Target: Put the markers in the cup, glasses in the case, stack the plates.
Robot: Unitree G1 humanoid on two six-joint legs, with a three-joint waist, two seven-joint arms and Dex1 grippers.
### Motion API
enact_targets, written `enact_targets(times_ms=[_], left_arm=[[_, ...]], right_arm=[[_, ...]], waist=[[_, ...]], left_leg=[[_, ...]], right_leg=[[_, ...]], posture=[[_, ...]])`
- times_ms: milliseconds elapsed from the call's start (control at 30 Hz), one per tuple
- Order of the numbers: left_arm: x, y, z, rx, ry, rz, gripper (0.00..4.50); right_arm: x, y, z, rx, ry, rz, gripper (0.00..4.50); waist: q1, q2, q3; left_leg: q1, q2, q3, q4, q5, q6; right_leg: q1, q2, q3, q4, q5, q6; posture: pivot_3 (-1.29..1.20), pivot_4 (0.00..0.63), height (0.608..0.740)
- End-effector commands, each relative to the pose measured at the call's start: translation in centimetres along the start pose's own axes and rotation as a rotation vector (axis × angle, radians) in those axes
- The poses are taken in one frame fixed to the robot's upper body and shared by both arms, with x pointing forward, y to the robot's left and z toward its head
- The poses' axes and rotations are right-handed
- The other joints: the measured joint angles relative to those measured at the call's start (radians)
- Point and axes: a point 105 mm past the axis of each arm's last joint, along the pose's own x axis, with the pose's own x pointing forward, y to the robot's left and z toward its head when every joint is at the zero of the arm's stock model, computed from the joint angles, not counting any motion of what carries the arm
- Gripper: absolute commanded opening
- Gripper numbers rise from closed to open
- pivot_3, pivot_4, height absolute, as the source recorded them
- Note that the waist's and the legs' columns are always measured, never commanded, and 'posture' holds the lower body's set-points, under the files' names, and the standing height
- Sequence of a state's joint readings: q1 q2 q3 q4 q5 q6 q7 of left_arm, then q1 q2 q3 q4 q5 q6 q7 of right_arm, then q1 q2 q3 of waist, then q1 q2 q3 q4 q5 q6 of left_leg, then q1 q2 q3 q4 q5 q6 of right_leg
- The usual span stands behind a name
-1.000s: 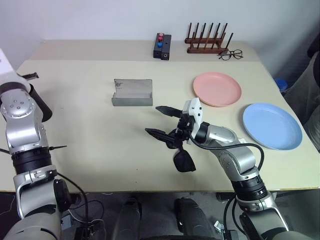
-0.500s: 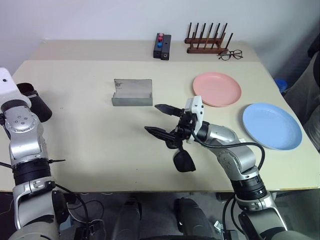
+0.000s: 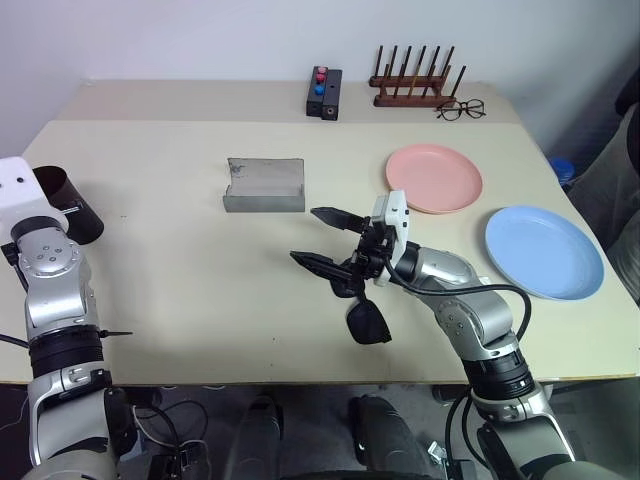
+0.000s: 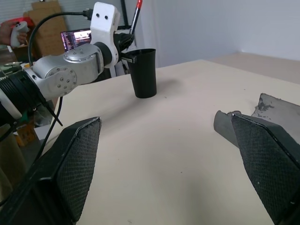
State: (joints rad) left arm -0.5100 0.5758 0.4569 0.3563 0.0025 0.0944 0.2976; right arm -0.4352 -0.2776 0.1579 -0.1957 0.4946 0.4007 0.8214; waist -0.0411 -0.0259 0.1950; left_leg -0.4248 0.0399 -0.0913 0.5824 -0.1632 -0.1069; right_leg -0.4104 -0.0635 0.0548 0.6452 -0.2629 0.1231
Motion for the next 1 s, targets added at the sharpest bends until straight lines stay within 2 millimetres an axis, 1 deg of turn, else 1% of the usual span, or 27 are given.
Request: enact_targets(times_ms=[33,267,333,367,400,433,500,1000], left_arm=[[0.3,0.9,0.9,-0.025,-0.039,0.033,0.03],[0.3,0.7,0.4,-0.035,-0.023,0.027,0.03],[0.2,0.7,0.3,-0.034,-0.018,0.028,0.88],[0.2,0.7,0.3,-0.032,-0.018,0.03,1.22],[0.2,0.8,0.3,-0.028,-0.017,0.032,1.69],[0.2,0.8,0.3,-0.027,-0.017,0.033,2.27],[0.2,0.8,0.2,-0.026,-0.016,0.035,3.18],[0.2,0.9,-0.1,-0.028,-0.005,0.046,3.18]], right_arm=[[0.3,0.5,1.8,-0.053,-0.052,0.025,4.5],[0.3,0.5,1.7,-0.052,-0.05,0.025,4.5],[0.3,0.5,1.7,-0.052,-0.051,0.025,4.5],[0.3,0.5,1.7,-0.052,-0.051,0.025,4.5],[0.3,0.5,1.7,-0.052,-0.051,0.025,4.5],[0.3,0.5,1.7,-0.051,-0.05,0.025,4.5],[0.3,0.5,1.6,-0.05,-0.049,0.025,4.5],[0.3,0.6,1.6,-0.048,-0.046,0.025,4.5]], waist=[[0.0,0.0,0.0],[0.0,0.0,0.0],[0.0,0.0,0.0],[0.0,0.0,0.0],[0.0,0.0,0.0],[0.0,0.0,0.0],[0.0,0.0,0.0],[0.0,0.0,0.0]], left_leg=[[0.0,0.0,0.0,0.0,0.0,0.0],[0.0,0.0,0.0,0.0,0.0,0.0],[0.0,0.0,0.0,0.0,0.0,0.0],[0.0,0.0,0.0,0.0,0.0,0.0],[0.0,0.0,0.0,0.0,0.0,0.0],[0.0,0.0,0.0,0.0,0.0,0.0],[0.0,0.0,0.0,0.0,0.0,0.0],[0.0,0.0,0.0,0.0,0.0,0.0]], right_leg=[[0.0,0.0,0.0,0.0,0.0,0.0],[0.0,0.0,0.0,0.0,0.0,0.0],[0.0,0.0,0.0,0.0,0.0,0.0],[0.0,0.0,0.0,0.0,0.0,0.0],[0.0,0.0,0.0,0.0,0.0,0.0],[0.0,0.0,0.0,0.0,0.0,0.0],[0.0,0.0,0.0,0.0,0.0,0.0],[0.0,0.0,0.0,0.0,0.0,0.0]], posture=[[0.0,0.15,0.74],[0.0,0.15,0.74],[0.0,0.15,0.74],[0.0,0.15,0.74],[0.0,0.15,0.74],[0.0,0.15,0.74],[0.0,0.15,0.74],[0.0,0.15,0.74]])
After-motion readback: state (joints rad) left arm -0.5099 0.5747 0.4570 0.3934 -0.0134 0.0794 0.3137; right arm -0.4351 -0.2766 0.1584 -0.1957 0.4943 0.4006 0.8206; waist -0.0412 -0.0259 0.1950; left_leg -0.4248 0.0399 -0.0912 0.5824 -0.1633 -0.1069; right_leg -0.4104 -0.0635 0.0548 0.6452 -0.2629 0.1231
